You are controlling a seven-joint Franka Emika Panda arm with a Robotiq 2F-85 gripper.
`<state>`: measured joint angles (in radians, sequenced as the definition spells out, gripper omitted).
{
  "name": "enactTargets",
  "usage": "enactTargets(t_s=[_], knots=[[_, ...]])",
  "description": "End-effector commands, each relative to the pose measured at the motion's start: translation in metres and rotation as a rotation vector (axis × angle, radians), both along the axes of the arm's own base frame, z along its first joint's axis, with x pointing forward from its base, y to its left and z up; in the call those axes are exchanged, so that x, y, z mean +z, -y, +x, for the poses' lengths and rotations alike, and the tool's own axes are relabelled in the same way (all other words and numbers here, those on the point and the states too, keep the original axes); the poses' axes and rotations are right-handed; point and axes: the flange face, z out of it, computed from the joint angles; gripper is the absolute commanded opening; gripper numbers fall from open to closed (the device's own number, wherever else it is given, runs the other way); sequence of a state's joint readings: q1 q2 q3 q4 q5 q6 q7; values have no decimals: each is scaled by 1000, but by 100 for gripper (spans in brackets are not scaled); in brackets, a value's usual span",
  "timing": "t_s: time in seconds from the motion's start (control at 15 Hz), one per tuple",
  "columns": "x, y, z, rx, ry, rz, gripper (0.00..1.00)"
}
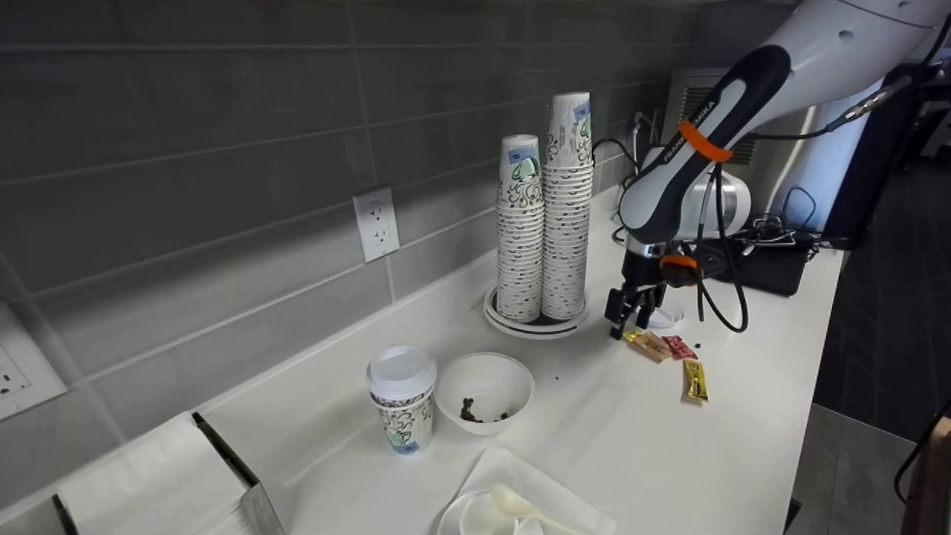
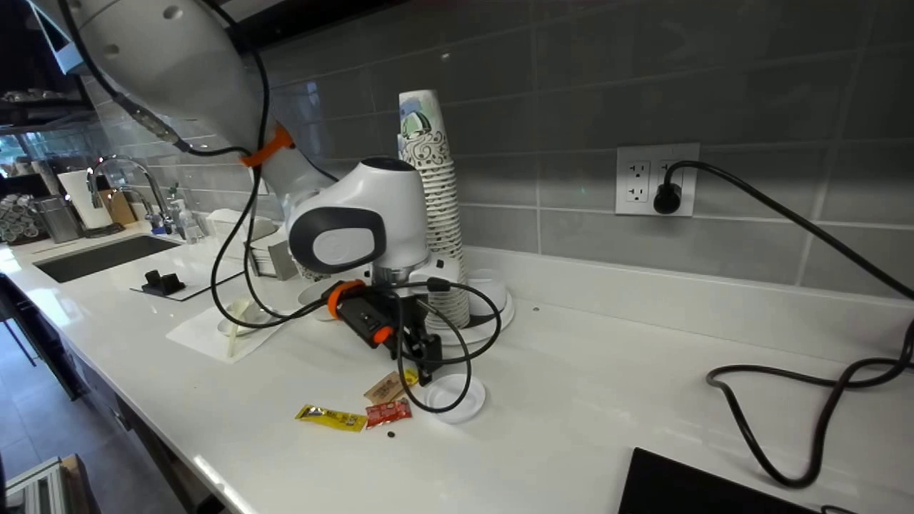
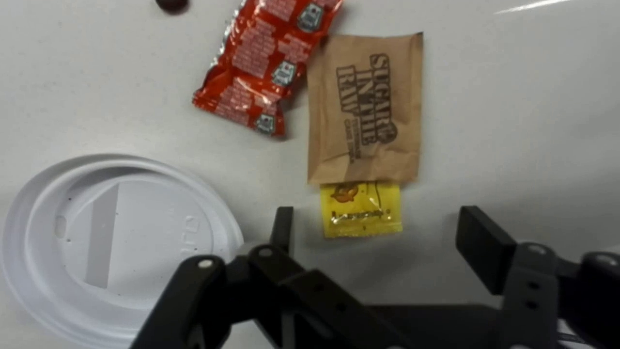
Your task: Pick up the yellow sauce package and place it on the white lid
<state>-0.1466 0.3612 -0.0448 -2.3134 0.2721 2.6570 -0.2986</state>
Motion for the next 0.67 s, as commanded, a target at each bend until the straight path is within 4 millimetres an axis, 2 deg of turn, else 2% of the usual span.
enactTargets(t_s=[0.0,0.33,0.6], knots=[[-7,2,10,-14,-1,2,55],[-8,5,11,-35,-13,-3,21],[-6,7,9,-45,-25,-10,13]])
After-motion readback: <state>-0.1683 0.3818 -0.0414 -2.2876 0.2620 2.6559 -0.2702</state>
